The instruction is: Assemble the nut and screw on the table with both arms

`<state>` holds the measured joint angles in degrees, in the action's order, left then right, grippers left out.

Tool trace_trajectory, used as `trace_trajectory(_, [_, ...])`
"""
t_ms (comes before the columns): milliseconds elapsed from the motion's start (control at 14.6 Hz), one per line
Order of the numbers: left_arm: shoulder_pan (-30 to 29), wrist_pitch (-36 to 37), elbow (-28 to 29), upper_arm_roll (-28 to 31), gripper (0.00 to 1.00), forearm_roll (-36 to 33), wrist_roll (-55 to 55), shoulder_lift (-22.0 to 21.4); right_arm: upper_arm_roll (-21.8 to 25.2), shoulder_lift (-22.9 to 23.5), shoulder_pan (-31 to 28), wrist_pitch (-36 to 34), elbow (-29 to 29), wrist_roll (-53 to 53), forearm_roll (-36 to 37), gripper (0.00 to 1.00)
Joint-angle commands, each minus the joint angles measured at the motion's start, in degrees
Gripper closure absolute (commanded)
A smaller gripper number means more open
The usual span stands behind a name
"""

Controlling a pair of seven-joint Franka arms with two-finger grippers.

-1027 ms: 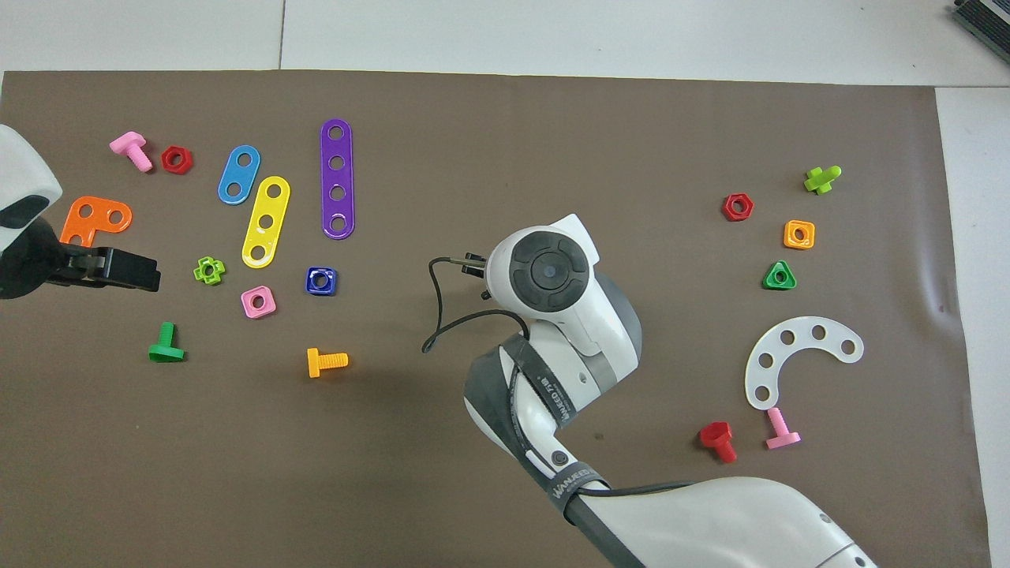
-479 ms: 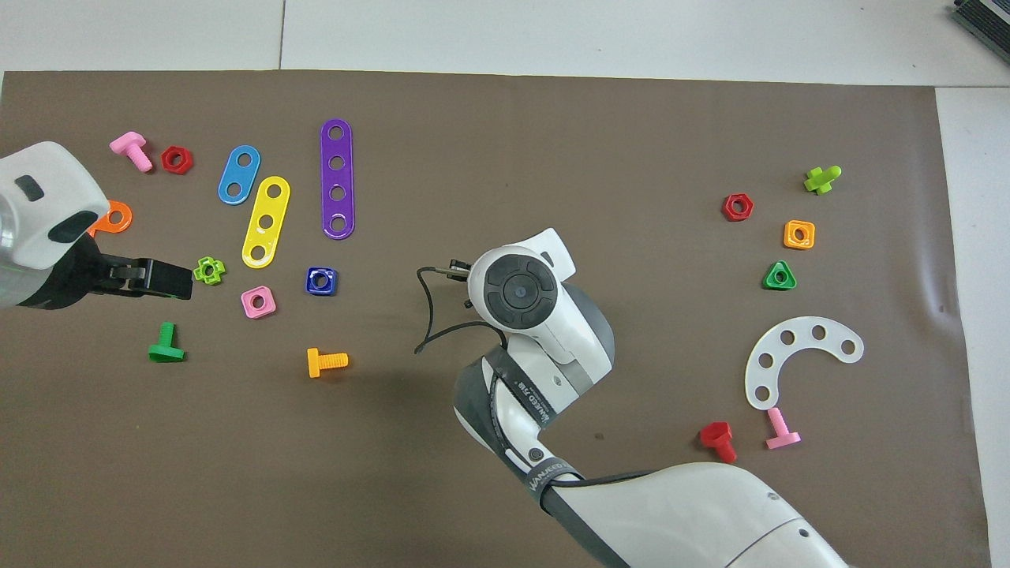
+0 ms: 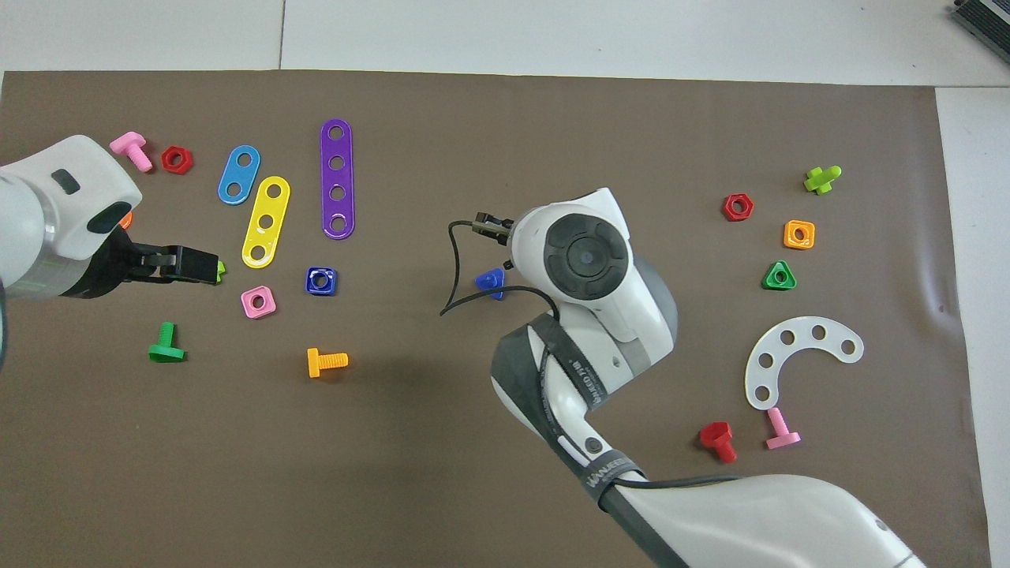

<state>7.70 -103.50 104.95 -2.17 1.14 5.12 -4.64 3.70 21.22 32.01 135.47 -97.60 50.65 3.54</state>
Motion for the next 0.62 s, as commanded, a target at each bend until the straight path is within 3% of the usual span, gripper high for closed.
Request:
trace_trajectory(0, [2.4, -4.5, 0.7, 0.7, 0.02, 0.1, 4.2, 3.4, -0.7, -6.0, -5.8, -5.2, -1.4, -8.1, 0.3, 0.0])
trace_trajectory(342, [3.5, -13.9, 2.4, 0.8, 0.04, -0.2, 4.2, 9.6, -0.8, -14.7, -17.0, -16.1, -0.9, -26.9, -0.6, 0.0])
trace_trajectory(548, [4.3, -23.6, 9.5, 0.8, 0.05, -0.2, 3.8, 9.5, -0.8, -20.1, -22.5, -24.7, -0.5, -35.5, -0.7, 0.0])
